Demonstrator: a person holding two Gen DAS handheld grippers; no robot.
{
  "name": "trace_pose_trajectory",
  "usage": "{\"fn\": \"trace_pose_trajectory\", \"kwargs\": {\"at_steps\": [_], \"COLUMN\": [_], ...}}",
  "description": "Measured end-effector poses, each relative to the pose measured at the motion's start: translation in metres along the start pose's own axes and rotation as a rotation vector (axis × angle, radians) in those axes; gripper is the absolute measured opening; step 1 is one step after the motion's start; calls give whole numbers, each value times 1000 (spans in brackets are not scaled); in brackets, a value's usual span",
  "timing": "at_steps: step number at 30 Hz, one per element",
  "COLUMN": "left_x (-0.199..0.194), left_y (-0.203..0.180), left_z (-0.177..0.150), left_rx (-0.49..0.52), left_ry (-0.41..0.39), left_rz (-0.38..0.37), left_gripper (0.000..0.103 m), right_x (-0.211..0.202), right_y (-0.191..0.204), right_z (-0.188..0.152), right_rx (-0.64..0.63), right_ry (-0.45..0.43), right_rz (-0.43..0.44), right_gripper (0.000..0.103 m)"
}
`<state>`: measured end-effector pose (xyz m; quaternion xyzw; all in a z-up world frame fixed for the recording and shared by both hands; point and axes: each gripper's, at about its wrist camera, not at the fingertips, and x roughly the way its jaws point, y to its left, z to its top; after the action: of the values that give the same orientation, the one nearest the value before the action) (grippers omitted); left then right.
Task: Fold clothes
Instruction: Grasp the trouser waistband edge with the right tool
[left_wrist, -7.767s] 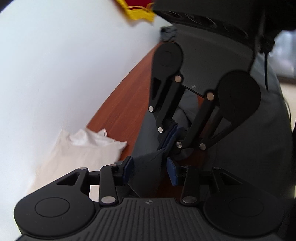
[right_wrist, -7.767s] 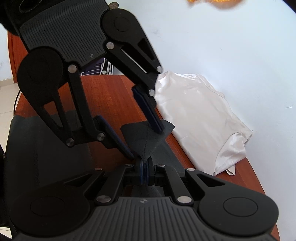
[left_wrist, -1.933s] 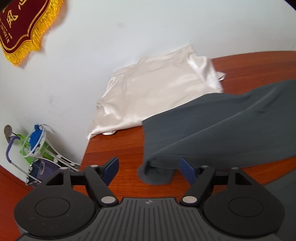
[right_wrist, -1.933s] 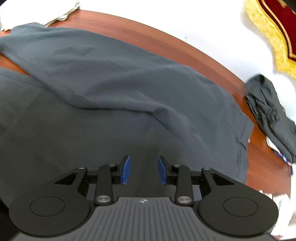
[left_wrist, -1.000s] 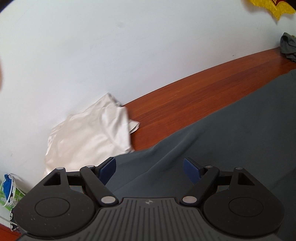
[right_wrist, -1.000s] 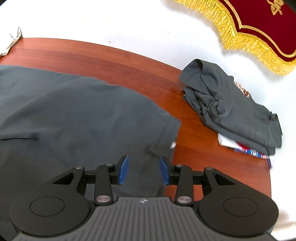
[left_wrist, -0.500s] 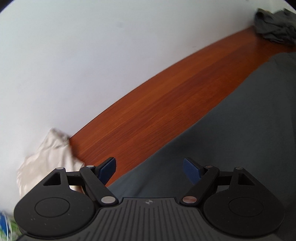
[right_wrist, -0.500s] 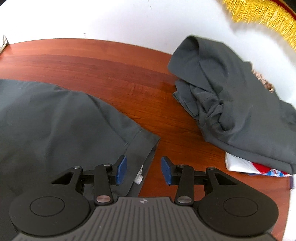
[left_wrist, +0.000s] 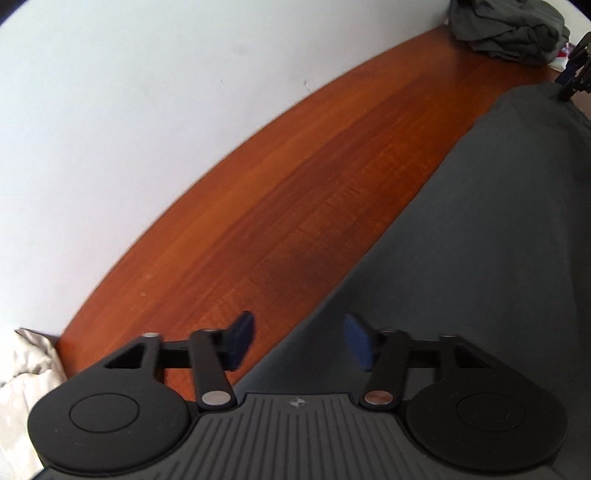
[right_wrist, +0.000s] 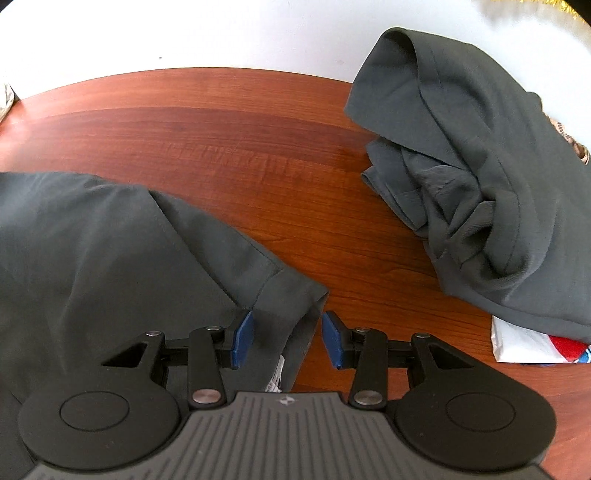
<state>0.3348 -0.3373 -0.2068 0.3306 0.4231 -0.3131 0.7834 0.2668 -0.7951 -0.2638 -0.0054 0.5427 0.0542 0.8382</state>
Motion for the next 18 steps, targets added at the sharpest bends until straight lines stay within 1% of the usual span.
{"fn": "trace_pose_trajectory", "kwargs": {"at_steps": [4,5,6,7,8,9,10,11,12,14,16,18], "left_x": [13,16,18,21,23,24,26,29,29,26,19,9], "left_y": [3,5,5,7,6,6,6,6,6,3,-2,-3], "left_z": [0,0,-1,-2,-1,-1,-1,-4,-5,-9,-9,-16], "left_rx": [2,1,-1,-7,-11,-14,-17,-22,-22,-24,-24,-23], "left_ry": [26,33,36,46,58,66,73,85,86,73,56,38], "left_rz": [-13,-15,-17,-19,-27,-33,-38,-31,-29,-13,16,47], "left_gripper": [52,52,46,39,35,24,14,11,7,4,3,3], "right_x": [3,3,4,4,4,4,3,2,-1,-7,-15,-29], "right_y": [2,2,2,2,2,2,3,4,6,9,11,13], "right_z": [1,1,1,1,2,2,2,2,1,1,0,-4], "right_rx": [2,1,0,-1,-2,-3,-5,-6,-14,-21,-22,-26], "right_ry": [2,3,4,3,2,1,-2,-5,-15,-38,-67,-109], "right_rz": [15,17,19,22,26,30,35,41,35,27,20,13], "right_gripper": [47,44,41,36,29,26,18,12,11,7,6,6]}}
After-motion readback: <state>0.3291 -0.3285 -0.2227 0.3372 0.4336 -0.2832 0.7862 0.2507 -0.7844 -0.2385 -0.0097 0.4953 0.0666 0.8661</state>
